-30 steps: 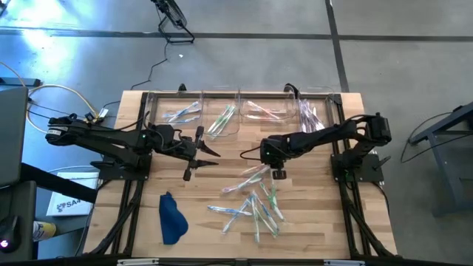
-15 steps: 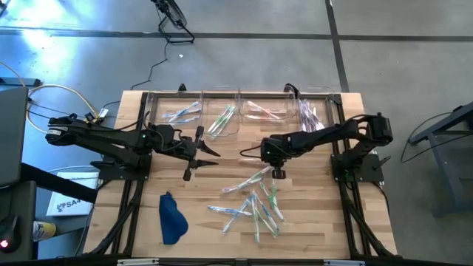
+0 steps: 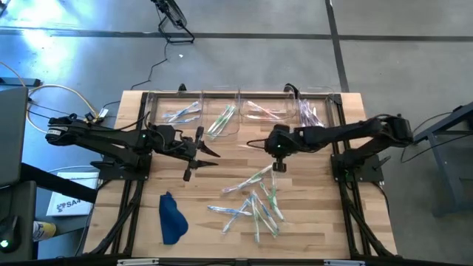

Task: Pick & Place Toothbrushes
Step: Put the orange toothbrush into the middle right transparent bin

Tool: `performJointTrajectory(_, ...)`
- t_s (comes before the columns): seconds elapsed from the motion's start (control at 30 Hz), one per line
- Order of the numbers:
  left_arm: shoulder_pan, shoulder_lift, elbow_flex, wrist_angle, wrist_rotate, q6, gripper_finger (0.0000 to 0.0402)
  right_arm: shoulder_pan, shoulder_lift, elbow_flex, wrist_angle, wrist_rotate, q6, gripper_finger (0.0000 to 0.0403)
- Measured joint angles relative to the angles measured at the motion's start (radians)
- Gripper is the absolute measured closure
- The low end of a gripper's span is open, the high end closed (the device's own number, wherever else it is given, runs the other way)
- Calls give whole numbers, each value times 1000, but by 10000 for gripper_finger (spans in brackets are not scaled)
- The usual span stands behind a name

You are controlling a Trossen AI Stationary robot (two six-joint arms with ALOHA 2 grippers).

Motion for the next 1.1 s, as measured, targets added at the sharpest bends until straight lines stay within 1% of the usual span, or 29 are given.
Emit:
performJointTrajectory(0.1, 0, 0, 0, 8, 0, -21, 284, 0, -71, 0, -1, 69, 33, 399)
performJointTrajectory(0.23, 0, 0, 0, 7, -1, -34, 284, -13, -158, 8, -19, 177, 37, 399)
performJointTrajectory(0.3, 0, 0, 0, 7, -22, -35, 284, -32, -177, 40, -62, 208, 36, 399)
performJointTrajectory(0.4, 0, 0, 0, 14, -49, -35, 284, -71, -182, 127, -165, 224, 34, 399)
performJointTrajectory(0.57, 0, 0, 0, 27, -69, -35, 284, -164, -150, 262, -253, 221, -47, 399)
performJointTrajectory(0.7, 0, 0, 0, 45, -69, -44, 284, -260, -99, 331, -292, 174, -122, 399)
performJointTrajectory(0.93, 0, 0, 0, 50, -69, -61, 284, -419, 22, 344, -375, 83, -207, 399)
performJointTrajectory(1.1, 0, 0, 0, 51, -69, -61, 284, -484, 106, 344, -373, 79, -280, 399)
